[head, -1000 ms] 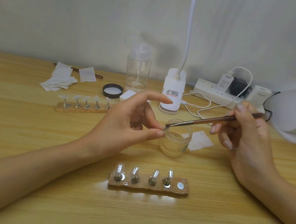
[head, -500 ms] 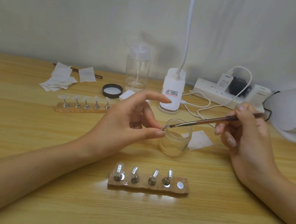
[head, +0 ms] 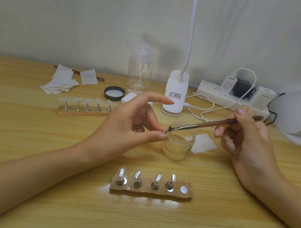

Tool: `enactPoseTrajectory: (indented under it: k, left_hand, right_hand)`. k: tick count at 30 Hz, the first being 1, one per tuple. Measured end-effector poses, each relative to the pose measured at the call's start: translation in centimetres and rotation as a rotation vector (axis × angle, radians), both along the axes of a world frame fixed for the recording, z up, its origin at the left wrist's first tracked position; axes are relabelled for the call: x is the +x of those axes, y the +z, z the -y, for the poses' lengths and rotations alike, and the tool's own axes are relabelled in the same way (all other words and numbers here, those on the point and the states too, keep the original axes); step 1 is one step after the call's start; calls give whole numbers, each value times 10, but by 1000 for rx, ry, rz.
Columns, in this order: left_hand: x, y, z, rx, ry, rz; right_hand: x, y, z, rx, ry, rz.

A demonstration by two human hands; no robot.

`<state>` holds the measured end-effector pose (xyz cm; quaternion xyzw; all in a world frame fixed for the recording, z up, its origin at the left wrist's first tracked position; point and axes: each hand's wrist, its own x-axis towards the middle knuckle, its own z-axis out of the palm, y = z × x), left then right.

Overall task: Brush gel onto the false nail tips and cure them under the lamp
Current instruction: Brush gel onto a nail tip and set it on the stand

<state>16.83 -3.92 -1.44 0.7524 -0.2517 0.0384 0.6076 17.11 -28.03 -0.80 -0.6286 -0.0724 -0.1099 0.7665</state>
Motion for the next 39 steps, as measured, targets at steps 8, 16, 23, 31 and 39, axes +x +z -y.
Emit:
enactPoseTrajectory:
  k: [8,16,23,31,39]
  left_hand:
    - [1,-1,0,6,0,12]
    - [1,-2,0,18,2,38]
    - [3,-4,-1,27,2,54]
    - [3,-5,-2,24,10,64]
    - [4,-5,-1,33,27,58]
  right_hand:
    - [2,-1,1,16,-9,14]
    - [2,0,2,30,-25,20]
    - [3,-1,1,10,-28,-13]
    - [4,-3,0,-13,-15,6]
    - [2,-2,-1,-12,13,9]
